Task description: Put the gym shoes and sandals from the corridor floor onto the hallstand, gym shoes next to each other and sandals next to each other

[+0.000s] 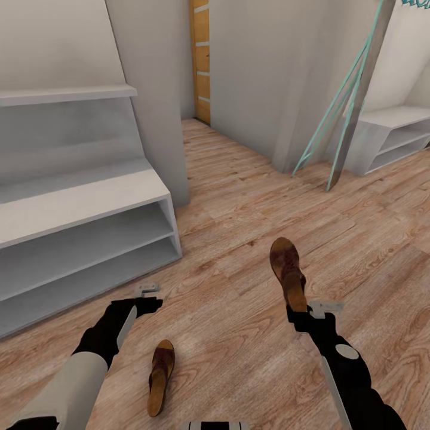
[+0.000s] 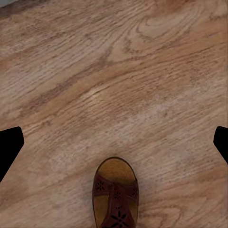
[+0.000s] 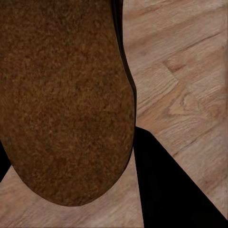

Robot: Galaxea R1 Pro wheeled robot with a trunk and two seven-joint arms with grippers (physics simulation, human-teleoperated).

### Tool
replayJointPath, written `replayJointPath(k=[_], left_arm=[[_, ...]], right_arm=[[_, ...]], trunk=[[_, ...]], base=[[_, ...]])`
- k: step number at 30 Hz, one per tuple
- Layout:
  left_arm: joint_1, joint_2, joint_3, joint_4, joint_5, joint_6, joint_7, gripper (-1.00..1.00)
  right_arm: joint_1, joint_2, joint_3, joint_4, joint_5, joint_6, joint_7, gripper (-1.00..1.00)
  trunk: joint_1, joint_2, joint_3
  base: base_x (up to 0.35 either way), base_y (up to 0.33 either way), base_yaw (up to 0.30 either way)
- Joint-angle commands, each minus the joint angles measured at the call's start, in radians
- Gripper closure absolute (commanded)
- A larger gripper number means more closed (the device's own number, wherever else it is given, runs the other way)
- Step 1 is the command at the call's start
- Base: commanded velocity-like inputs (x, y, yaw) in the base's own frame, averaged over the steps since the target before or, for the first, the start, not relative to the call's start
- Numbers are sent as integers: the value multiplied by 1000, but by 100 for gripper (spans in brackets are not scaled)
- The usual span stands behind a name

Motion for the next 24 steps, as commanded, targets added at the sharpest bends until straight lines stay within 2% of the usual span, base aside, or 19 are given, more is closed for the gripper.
replayJointPath(k=[1,4,8,16,24], left_arm=[[1,0,0,0,1,-1,0,-100],[2,0,0,0,1,-3,1,-100],[13,0,0,1,2,-4,0,-100],[33,0,0,1,2,-11,0,-100],[79,-1,0,2,2,-79,3,-100]], right_arm=[[-17,3,0,0,-3,-4,-1,100],[-125,14,1,0,-3,12,-2,100],[-195,17,1,0,-3,86,-1,100],[-214,17,1,-2,-3,115,1,100],[-215,17,4,-2,-3,116,0,100]], trunk=[[0,0,0],[0,0,0],[0,0,0],[0,0,0],[0,0,0]], base=[[0,0,0],[0,0,0],[0,0,0],[0,0,0],[0,0,0]])
